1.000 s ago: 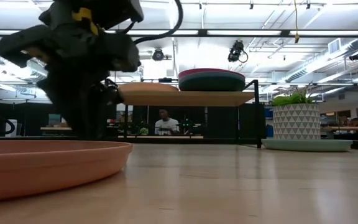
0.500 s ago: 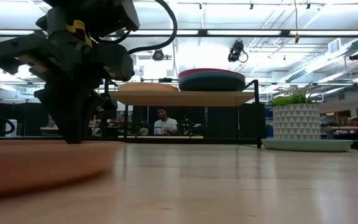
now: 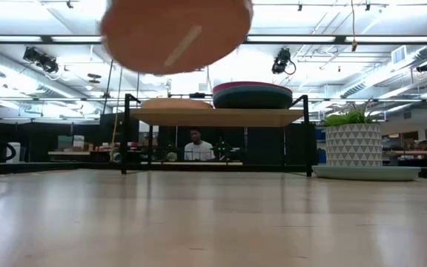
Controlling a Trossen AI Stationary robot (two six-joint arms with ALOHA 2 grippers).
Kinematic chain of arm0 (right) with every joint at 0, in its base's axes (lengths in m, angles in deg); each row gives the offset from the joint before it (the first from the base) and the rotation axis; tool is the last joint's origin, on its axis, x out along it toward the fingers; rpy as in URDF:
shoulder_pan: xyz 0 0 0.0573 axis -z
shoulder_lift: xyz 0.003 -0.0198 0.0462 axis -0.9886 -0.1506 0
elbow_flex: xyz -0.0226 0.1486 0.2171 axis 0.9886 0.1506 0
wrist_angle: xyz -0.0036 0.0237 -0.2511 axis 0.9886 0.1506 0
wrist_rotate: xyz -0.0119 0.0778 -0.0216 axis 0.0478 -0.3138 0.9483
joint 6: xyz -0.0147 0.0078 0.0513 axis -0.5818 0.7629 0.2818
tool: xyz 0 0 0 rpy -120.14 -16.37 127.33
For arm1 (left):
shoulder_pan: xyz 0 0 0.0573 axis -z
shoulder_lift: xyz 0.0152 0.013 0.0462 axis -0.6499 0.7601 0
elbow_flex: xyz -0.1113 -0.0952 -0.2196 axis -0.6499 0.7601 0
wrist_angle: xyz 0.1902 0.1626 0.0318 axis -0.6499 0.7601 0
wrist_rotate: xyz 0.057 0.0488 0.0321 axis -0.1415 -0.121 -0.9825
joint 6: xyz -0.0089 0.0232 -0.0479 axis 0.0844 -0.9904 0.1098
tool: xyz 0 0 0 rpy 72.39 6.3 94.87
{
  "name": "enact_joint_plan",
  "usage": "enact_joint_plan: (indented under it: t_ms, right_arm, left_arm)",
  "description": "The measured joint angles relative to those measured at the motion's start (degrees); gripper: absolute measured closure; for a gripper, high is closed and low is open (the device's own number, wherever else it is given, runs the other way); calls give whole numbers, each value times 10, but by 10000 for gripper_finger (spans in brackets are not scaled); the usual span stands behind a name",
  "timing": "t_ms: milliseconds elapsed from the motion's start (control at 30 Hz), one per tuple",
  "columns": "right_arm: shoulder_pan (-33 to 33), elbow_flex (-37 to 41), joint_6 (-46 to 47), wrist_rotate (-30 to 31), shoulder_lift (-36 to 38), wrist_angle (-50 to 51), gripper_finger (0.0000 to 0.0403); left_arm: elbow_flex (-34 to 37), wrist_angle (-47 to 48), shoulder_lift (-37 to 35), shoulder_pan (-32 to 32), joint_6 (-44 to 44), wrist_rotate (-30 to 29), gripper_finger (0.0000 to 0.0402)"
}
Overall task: Place and stack plates onto a shelf
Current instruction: Stack the brown plate on top of the light pink plate on the shelf
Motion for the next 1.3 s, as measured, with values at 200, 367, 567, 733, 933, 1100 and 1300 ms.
enact_joint_plan:
  t_ms: [200,367,567,733,933,1100,1300]
  right_arm:
    - [0,0,-6,-19,-12,-7,330]
    - [0,0,-1,-19,-14,-5,330]
    - [0,0,8,-20,-13,-3,330]
    - [0,0,21,-20,-13,-3,330]
    - [0,0,30,-21,-13,-3,330]
    - [0,0,31,-21,-13,-3,330]
    - [0,0,31,-20,-13,2,330]
  left_arm:
    - [-143,141,-4,-140,-15,-56,395]
    - [-221,186,20,-241,-17,-109,395]
    - [-277,274,74,-335,-20,-187,395]
    - [-279,283,104,-384,-35,-193,395]
    - [-279,256,140,-392,-49,-190,391]
    - [-280,250,164,-392,-60,-160,368]
    - [-281,222,162,-389,-66,-149,297]
